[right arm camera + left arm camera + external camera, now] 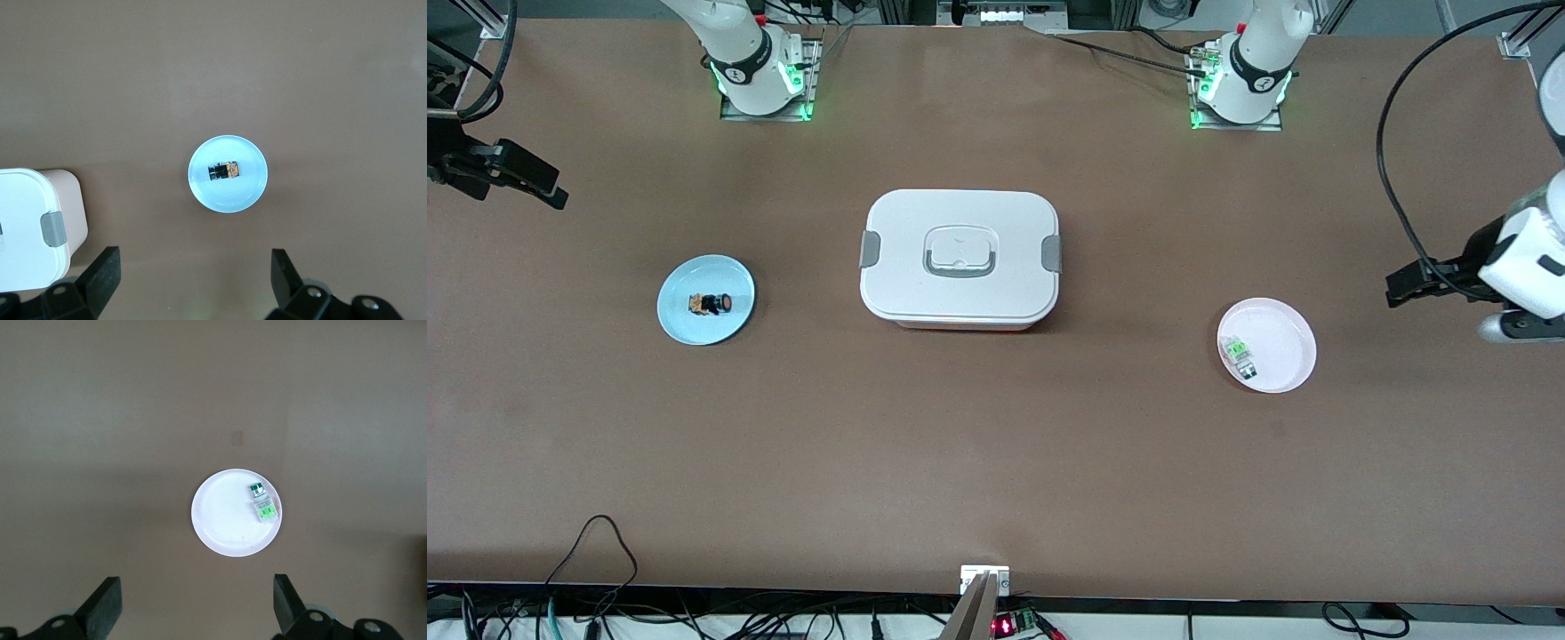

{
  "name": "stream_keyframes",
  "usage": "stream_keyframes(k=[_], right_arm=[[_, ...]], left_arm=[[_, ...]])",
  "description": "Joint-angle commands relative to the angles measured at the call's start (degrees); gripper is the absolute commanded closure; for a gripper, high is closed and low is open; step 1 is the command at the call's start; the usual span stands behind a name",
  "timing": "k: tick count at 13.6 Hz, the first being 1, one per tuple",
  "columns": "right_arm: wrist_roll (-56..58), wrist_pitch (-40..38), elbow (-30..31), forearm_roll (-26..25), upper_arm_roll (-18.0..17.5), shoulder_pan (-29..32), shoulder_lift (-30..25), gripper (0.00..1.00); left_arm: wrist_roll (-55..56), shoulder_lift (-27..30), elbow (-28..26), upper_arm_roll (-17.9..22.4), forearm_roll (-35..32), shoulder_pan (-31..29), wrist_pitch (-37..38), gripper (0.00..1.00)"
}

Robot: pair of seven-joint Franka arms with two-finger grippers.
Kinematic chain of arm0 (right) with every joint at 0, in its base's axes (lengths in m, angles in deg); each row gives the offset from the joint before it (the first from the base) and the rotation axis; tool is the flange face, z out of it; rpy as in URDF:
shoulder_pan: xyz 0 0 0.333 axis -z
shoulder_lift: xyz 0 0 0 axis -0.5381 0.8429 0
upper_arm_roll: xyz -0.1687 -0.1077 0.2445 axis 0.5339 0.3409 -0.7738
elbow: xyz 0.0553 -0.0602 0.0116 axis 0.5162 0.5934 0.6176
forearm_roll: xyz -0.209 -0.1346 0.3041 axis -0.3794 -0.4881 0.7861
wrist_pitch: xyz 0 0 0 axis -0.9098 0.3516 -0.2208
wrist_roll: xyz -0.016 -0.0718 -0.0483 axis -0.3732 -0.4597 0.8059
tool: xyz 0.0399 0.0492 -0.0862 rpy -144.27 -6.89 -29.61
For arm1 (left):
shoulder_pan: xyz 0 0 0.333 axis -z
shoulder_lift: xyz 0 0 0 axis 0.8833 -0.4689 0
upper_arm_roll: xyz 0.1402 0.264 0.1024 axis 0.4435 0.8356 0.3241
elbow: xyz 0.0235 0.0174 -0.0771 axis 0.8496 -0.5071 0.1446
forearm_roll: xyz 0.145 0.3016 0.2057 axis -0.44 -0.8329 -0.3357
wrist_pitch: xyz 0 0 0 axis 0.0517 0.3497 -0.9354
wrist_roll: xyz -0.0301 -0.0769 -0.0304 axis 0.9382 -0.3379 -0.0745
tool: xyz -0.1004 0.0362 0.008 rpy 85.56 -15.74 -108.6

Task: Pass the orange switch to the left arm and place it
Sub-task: 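Move the right gripper toward the orange switch on the blue plate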

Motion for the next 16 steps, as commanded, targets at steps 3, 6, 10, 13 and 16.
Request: stream_keyframes(k=[3, 6, 10, 13, 16], right_arm=[[0.2, -1.4, -2.3, -0.5, 0.1, 0.4, 0.7, 0.0], [-0.1, -0.8, -4.8, -0.7, 0.1, 0.3, 2.5, 0.0], [0.3, -0.7, -2.3, -0.8, 0.1, 0.2, 3.3, 0.0], [0.6, -3.2, -1.1, -0.8, 0.1, 0.2, 6.6, 0.0], [6.5, -1.3, 0.3, -0.9, 0.1, 0.3, 10.7, 0.0]], left_arm=[[-0.5, 0.6, 2.3, -0.5, 3.6, -2.5, 1.0, 0.0], [-0.5, 1.1, 2.5, -0.4, 3.7, -2.4, 1.1, 0.0], [0.0, 3.4, 2.9, -1.0, 2.9, -2.0, 6.1, 0.0], [-0.2, 4.9, 1.9, -1.1, 2.9, -1.7, 6.7, 0.0], [-0.5, 6.4, -0.7, -1.8, 2.9, -2.3, 4.5, 0.0]])
